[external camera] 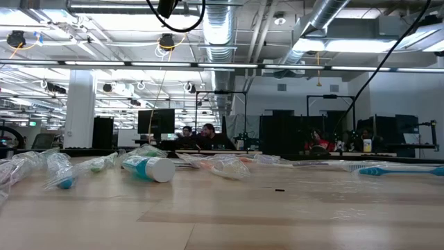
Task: Pick & Place toothbrushing station
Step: Put the right blue mouthwash bottle into the black organizer
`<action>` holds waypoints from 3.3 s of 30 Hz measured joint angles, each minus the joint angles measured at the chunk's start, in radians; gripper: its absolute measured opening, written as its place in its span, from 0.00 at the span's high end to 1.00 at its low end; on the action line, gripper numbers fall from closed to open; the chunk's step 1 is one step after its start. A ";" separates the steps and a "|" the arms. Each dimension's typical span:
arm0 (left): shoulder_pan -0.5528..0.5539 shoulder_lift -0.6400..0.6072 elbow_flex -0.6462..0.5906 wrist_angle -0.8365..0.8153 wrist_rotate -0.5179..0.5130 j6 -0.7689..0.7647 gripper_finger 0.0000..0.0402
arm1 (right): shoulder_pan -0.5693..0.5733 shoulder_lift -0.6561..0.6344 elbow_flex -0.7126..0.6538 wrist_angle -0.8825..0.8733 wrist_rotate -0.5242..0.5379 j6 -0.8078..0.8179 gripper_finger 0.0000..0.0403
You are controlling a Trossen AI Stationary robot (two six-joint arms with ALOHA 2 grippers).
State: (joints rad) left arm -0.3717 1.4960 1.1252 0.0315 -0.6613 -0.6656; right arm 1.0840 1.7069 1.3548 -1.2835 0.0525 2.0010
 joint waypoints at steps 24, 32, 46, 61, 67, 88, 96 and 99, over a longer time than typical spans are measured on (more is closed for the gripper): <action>0.000 0.000 0.000 0.000 0.000 0.006 0.60 | -0.006 0.000 0.000 -0.003 0.000 0.005 1.00; 0.000 0.000 0.000 0.000 0.000 0.005 0.60 | -0.006 0.000 0.000 0.009 0.008 0.012 1.00; -0.046 0.010 0.001 0.072 0.057 0.002 0.97 | -0.001 0.001 0.054 -0.039 0.027 0.011 1.00; -0.090 0.151 0.071 0.170 0.142 -0.016 1.00 | 0.080 0.000 0.083 -0.028 0.127 0.241 1.00; -0.064 0.218 0.111 0.168 0.180 -0.016 1.00 | 0.041 0.000 0.082 -0.032 0.100 0.236 1.00; -0.032 0.265 0.120 0.187 0.224 0.032 1.00 | -0.012 0.010 0.082 -0.061 0.079 0.229 1.00; -0.032 0.265 0.120 0.190 0.222 0.030 1.00 | -0.009 0.018 0.077 -0.058 0.079 0.225 1.00; -0.032 0.265 0.120 0.190 0.222 0.030 1.00 | -0.005 0.016 0.043 -0.002 0.078 0.225 1.00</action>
State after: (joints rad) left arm -0.4042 1.7607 1.2449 0.2211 -0.4397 -0.6357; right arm 1.0786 1.7233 1.3981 -1.2857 0.1307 2.2261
